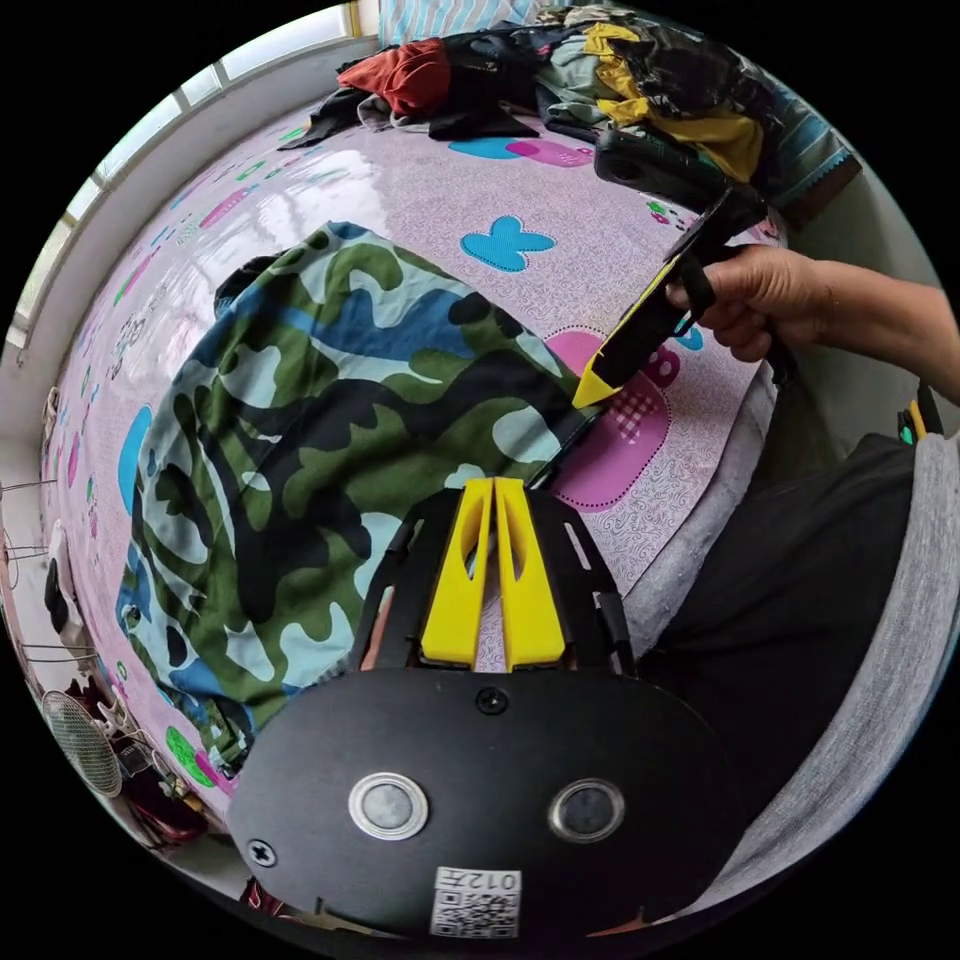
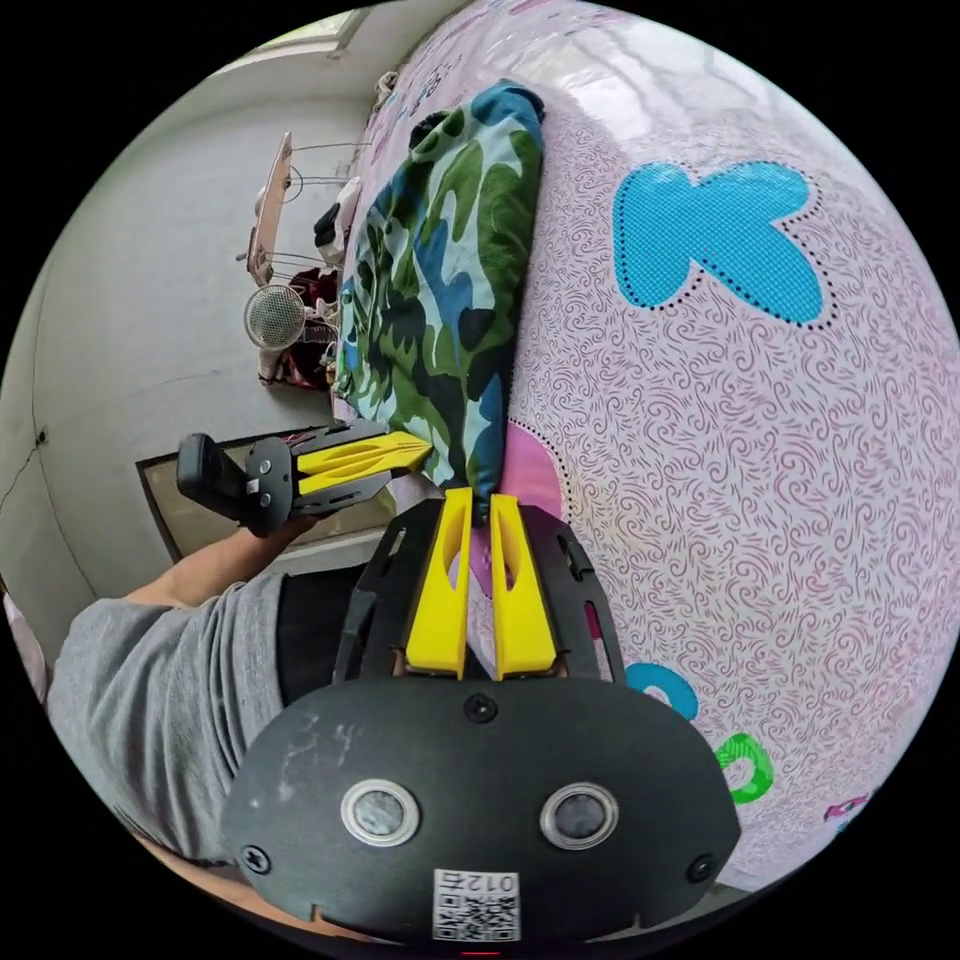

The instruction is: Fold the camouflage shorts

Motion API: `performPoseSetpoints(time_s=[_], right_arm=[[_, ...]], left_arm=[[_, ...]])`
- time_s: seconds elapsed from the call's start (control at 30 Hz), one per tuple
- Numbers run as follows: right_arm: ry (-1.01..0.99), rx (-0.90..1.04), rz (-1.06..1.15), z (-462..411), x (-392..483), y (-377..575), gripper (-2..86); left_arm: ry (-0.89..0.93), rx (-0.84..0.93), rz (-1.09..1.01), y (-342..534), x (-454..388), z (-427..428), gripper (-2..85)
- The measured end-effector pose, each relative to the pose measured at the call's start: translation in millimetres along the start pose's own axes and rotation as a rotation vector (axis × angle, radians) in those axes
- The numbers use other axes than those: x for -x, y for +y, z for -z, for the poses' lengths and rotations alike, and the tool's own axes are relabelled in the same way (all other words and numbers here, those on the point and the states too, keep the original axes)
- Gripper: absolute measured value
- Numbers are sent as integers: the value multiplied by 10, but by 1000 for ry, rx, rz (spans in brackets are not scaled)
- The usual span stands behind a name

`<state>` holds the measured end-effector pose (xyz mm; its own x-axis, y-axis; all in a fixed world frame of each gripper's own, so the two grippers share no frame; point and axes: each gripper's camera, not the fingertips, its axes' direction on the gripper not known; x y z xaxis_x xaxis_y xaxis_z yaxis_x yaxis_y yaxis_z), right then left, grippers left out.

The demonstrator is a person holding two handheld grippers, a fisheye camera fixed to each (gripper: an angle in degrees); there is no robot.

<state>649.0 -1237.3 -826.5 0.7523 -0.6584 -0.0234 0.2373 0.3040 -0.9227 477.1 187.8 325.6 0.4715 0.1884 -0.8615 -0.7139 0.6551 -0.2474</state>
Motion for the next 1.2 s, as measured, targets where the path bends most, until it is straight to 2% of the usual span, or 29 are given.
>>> performPoseSetpoints(time_s=[0.13,0.2,0.27,0.37,0.53,0.7,0.8,0.87,1.03,1.2], right_arm=[[-49,0,-79,139,-200,19,13],[-117,-19,-146,240,-327,69,13],[-248,-51,-241,354,-538,160,12],[-331,-71,-298,448,-694,247,12],[-325,-81,-280,624,-716,274,15],[-313,-69,-258,702,-865,299,23],[-346,-45,-205,755,-1069,250,39],[-330,-101,-189,970,-1293,157,67],[-316,-244,-257,1314,-1971,-260,121],[-314,-282,-304,1197,-2476,-675,129]], left_arm=[[-22,20,18,-68,-233,17,22],[-101,-88,-89,-55,-591,221,47],[-164,-124,-175,-58,-880,281,72],[-216,-90,-260,-98,-1243,128,106],[-247,-59,-243,-156,-1552,-116,121],[-462,-65,-250,-133,-1838,-212,68],[-450,-81,-182,-102,-1821,-128,35],[-426,-102,-121,-70,-1758,-12,23],[-409,-156,-41,91,-1662,252,8],[-390,-168,-14,301,-1575,441,5]])
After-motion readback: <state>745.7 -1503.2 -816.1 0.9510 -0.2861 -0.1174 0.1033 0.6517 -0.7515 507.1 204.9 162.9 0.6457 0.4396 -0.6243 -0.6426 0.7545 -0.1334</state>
